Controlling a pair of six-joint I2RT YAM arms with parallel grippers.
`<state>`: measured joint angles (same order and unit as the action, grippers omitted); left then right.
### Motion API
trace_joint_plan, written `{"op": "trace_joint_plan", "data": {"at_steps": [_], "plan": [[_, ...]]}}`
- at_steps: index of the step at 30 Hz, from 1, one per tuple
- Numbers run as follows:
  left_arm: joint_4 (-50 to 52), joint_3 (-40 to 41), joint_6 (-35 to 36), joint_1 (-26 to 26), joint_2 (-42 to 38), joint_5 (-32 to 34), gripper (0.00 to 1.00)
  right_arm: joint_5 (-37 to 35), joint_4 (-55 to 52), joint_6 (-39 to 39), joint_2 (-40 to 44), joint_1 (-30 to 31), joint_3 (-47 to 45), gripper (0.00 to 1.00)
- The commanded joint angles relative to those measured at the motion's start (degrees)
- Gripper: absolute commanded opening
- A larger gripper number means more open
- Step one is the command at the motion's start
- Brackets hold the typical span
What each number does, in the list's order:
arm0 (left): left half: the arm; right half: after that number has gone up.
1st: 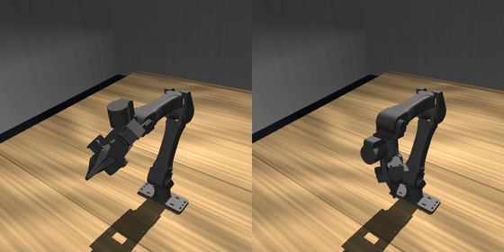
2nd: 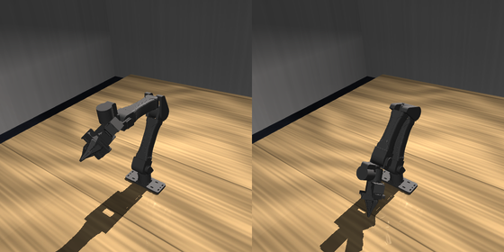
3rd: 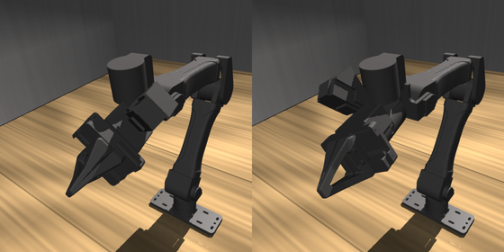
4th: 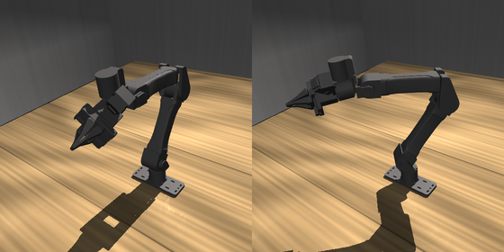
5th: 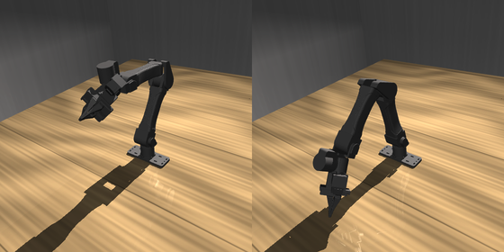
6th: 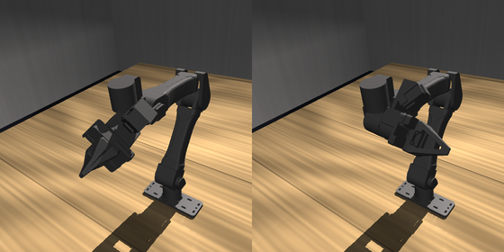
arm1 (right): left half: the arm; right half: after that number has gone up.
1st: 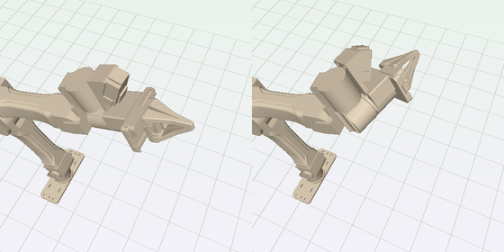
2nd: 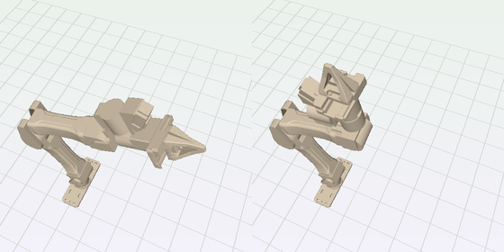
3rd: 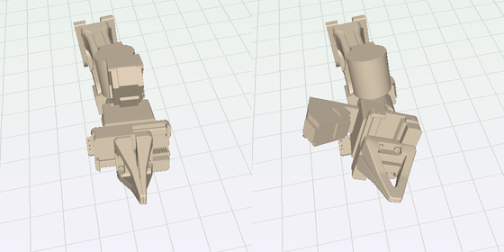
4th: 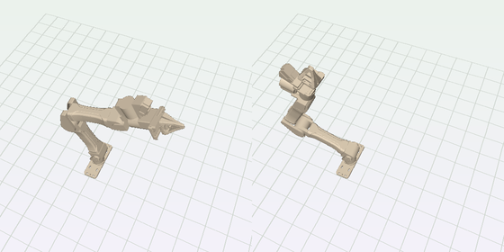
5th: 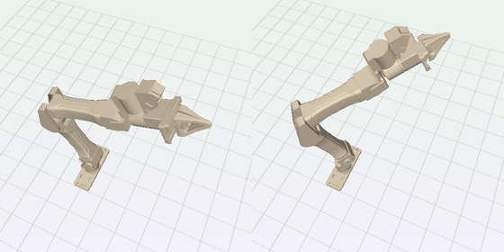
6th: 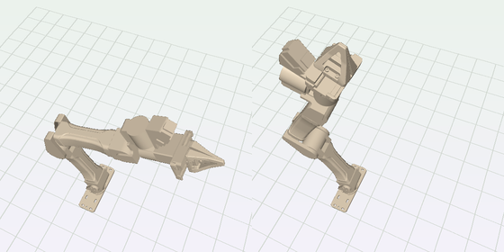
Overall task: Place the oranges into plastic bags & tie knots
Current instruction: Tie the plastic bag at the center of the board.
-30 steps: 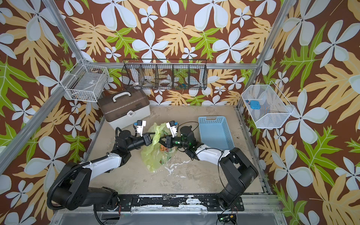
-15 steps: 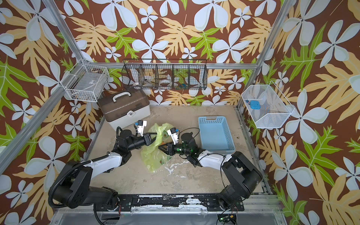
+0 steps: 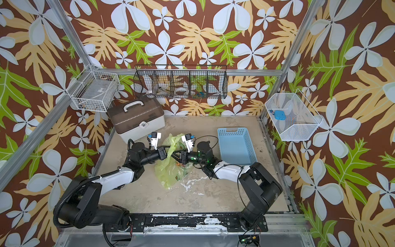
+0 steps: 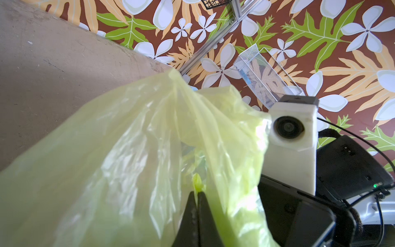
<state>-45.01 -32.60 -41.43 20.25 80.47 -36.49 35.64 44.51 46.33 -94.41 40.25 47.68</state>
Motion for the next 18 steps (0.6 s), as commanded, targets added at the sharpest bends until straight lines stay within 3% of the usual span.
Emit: {"op": "trace_joint_plan", "data": {"at_steps": [1, 3, 7, 11, 18], "plan": [[-1.0, 0.2, 0.7, 0.1, -0.1, -1.5, 0.0, 0.3, 2.9, 1.2, -1.3, 0.2, 1.4, 0.29], [-0.9, 0.3, 0.8, 0.1, -0.3, -1.4, 0.0, 0.7, 3.1, 1.4, -2.0, 0.2, 1.5, 0.27], [-0.9, 0.2, 0.8, 0.2, -0.4, -1.3, 0.0, 0.1, 4.5, 1.8, -2.0, 0.1, 0.3, 0.0], [-1.4, 0.3, 0.1, 0.2, -0.7, -1.3, 0.0, -1.1, 3.7, 1.3, -0.1, 0.1, -1.7, 0.0], [-3.4, -0.3, -3.6, -1.5, -2.5, -1.2, 0.0, -5.2, -7.5, -3.6, 5.5, -0.9, -6.3, 0.0]]}}
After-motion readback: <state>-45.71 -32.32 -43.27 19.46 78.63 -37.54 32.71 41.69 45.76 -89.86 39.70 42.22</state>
